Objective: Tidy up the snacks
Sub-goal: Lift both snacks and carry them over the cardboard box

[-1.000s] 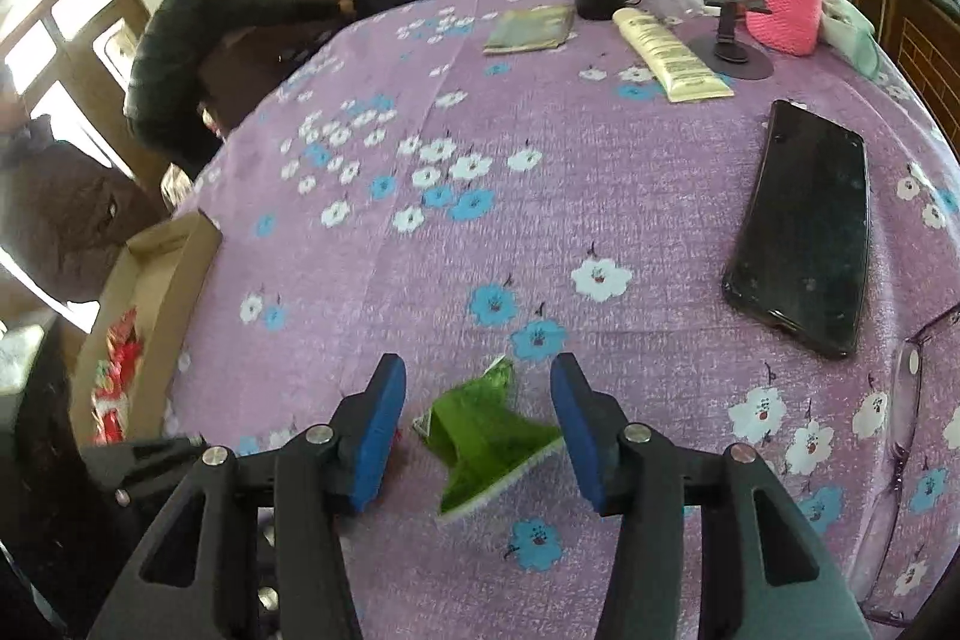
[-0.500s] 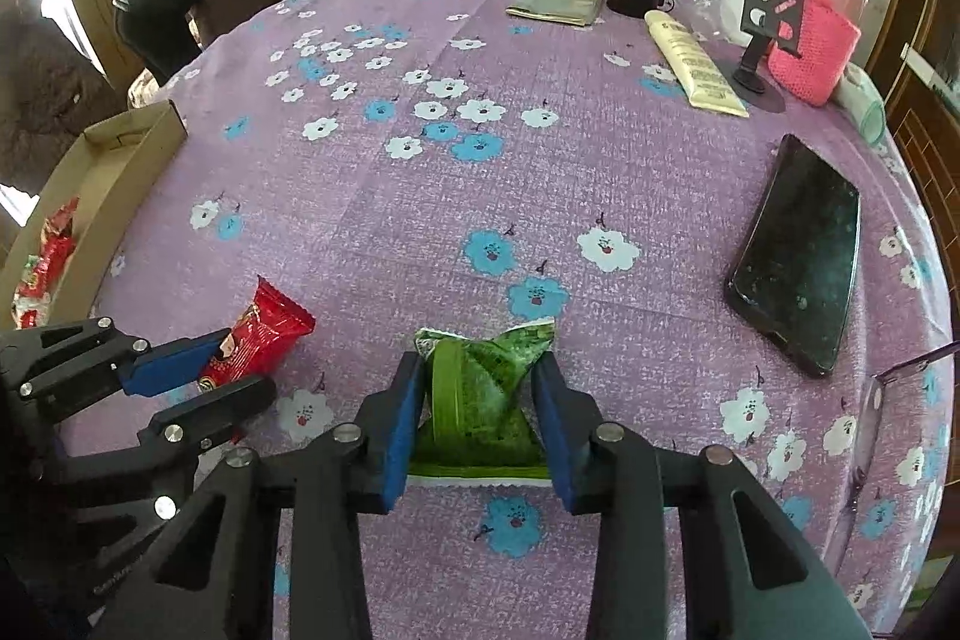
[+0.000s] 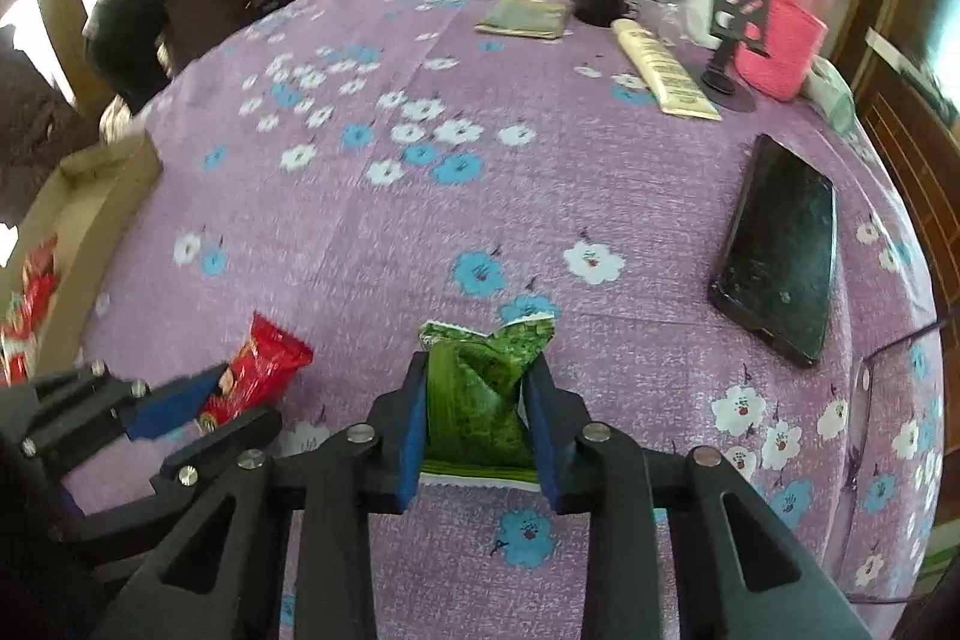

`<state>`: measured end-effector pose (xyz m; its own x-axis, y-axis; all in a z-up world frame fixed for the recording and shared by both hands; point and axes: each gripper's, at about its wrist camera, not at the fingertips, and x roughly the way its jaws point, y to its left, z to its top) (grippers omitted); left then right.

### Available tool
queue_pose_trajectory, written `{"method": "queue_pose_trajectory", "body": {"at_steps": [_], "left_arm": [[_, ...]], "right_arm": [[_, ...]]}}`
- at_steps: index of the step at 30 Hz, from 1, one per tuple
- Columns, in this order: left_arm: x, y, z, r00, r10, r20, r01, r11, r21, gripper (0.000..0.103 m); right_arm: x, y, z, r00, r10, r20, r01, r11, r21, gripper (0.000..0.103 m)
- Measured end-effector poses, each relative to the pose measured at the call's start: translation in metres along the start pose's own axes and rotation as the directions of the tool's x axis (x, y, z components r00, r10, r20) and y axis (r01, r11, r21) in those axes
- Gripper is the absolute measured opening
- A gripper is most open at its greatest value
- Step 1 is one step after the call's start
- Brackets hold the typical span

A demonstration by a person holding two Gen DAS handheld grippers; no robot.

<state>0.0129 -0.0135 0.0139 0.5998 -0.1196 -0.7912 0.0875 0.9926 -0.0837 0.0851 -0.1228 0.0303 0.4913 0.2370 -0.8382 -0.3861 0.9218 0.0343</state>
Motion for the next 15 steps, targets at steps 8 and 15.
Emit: {"method": "queue_pose_trajectory", "body": {"at_steps": [8, 15], "left_arm": [[-0.003, 0.015, 0.003, 0.999, -0.043, -0.015, 0.042, 0.996, -0.082, 0.020], [-0.017, 0.014, 0.006, 0.999, -0.050, 0.009, 0.051, 0.995, -0.086, 0.020]], "right_arm": [[-0.013, -0.007, 0.004, 0.995, 0.082, 0.063, -0.087, 0.993, 0.077, 0.028], [-0.017, 0.003, 0.003, 0.991, 0.107, 0.080, -0.111, 0.992, 0.056, 0.028]]}}
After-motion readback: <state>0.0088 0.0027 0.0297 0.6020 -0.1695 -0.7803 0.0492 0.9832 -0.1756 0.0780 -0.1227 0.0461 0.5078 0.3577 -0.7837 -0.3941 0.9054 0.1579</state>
